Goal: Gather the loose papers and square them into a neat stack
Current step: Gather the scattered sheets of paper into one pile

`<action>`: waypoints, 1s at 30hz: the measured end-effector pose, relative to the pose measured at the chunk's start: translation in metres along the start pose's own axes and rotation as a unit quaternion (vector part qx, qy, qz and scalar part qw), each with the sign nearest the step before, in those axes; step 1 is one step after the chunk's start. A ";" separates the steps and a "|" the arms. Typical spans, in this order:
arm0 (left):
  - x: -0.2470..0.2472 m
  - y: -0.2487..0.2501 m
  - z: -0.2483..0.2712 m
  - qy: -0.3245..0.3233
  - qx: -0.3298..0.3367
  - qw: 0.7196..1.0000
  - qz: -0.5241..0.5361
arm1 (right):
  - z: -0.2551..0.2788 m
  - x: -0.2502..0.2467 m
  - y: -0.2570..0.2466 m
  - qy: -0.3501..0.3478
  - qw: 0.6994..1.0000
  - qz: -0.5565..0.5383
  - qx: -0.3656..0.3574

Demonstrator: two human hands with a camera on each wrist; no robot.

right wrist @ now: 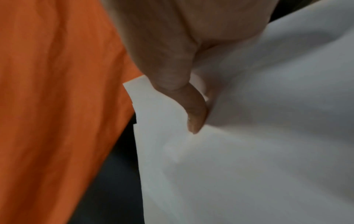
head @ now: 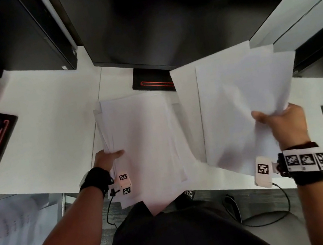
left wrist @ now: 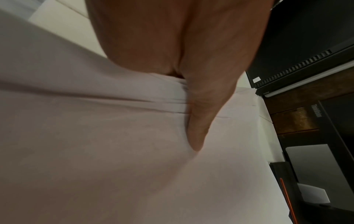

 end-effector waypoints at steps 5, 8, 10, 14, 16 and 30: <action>0.004 0.004 0.002 0.002 -0.023 0.998 0.053 | 0.024 0.062 -0.019 -0.103 0.994 0.003 -0.024; 0.006 0.010 0.007 0.022 -0.035 0.998 0.055 | 0.025 0.139 -0.007 -0.152 0.986 0.060 -0.006; 0.007 0.011 0.010 0.010 -0.058 0.994 0.091 | 0.031 0.184 0.001 -0.175 0.973 0.150 -0.004; 0.009 0.014 0.008 0.040 -0.056 0.995 0.071 | 0.034 0.239 0.034 -0.198 0.940 0.275 0.037; 0.015 0.020 0.012 0.074 -0.022 0.997 0.025 | 0.033 0.247 0.049 -0.161 0.939 0.298 0.063; 0.061 0.044 0.026 0.065 0.031 0.993 -0.096 | 0.016 0.249 0.062 -0.153 0.934 0.282 0.156</action>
Point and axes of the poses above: each hand's wrist, its own z-axis away from the middle knuckle, its own x-axis out of the palm, y = z × x, the point moved 2 cm from there along -z, towards the middle knuckle, and after that the axes turned 9 degrees about x, right-handed, at the moved point
